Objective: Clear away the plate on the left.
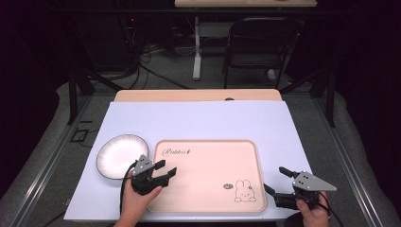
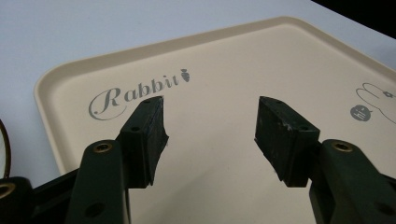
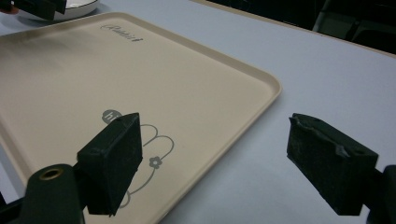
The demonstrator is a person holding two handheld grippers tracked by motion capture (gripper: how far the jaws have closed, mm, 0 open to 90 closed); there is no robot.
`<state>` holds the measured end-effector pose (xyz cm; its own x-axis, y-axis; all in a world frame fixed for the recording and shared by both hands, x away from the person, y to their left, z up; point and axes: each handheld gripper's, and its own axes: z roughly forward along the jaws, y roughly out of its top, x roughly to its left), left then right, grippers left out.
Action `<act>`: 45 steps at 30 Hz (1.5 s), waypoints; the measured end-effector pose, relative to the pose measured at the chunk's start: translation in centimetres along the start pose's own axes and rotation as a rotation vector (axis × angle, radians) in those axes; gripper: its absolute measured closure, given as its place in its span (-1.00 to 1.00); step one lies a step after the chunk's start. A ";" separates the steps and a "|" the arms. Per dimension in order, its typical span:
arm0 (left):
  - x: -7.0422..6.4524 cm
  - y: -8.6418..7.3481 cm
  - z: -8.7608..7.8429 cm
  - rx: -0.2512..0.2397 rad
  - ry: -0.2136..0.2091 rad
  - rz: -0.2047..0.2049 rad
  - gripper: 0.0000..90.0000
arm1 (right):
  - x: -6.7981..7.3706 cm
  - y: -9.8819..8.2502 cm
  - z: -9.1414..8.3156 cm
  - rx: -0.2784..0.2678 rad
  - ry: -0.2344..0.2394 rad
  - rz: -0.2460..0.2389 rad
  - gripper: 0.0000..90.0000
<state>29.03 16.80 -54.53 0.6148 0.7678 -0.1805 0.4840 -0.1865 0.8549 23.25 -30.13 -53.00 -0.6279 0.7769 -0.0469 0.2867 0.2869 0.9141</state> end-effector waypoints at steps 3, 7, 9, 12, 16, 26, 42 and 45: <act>0.1 0.0 0.0 0.001 0.003 -0.003 -0.07 | 0.0 0.0 0.0 0.000 0.000 0.000 -0.61; 0.3 0.0 -0.1 -0.001 0.002 -0.029 -0.08 | 0.0 0.0 0.0 0.005 0.001 0.000 -0.61; 0.5 -0.1 -0.1 0.001 0.004 -0.042 -0.09 | 0.0 0.0 0.0 0.003 0.001 -0.002 -0.61; 0.6 -0.1 -0.3 -0.004 0.008 -0.056 -0.09 | 0.0 0.0 0.1 0.004 0.002 -0.003 -0.61; 0.8 -0.1 -0.4 -0.014 0.019 -0.074 -0.09 | 0.0 0.0 0.0 0.004 0.001 -0.004 -0.61; 2.1 0.1 -1.6 -0.062 0.062 -0.135 -0.09 | 0.0 0.0 0.1 0.004 0.001 -0.002 -0.61; 4.0 0.0 -3.1 -0.101 0.100 -0.219 -0.09 | 0.0 0.0 0.1 0.005 0.002 0.000 -0.61; 4.3 0.0 -3.4 -0.104 0.113 -0.231 -0.09 | 0.0 0.0 0.1 0.004 0.002 0.000 -0.61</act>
<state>29.60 22.19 -53.66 0.4191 0.8473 -0.3262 0.5336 0.0608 0.8436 23.31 -30.06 -53.00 -0.6293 0.7758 -0.0460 0.2900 0.2893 0.9123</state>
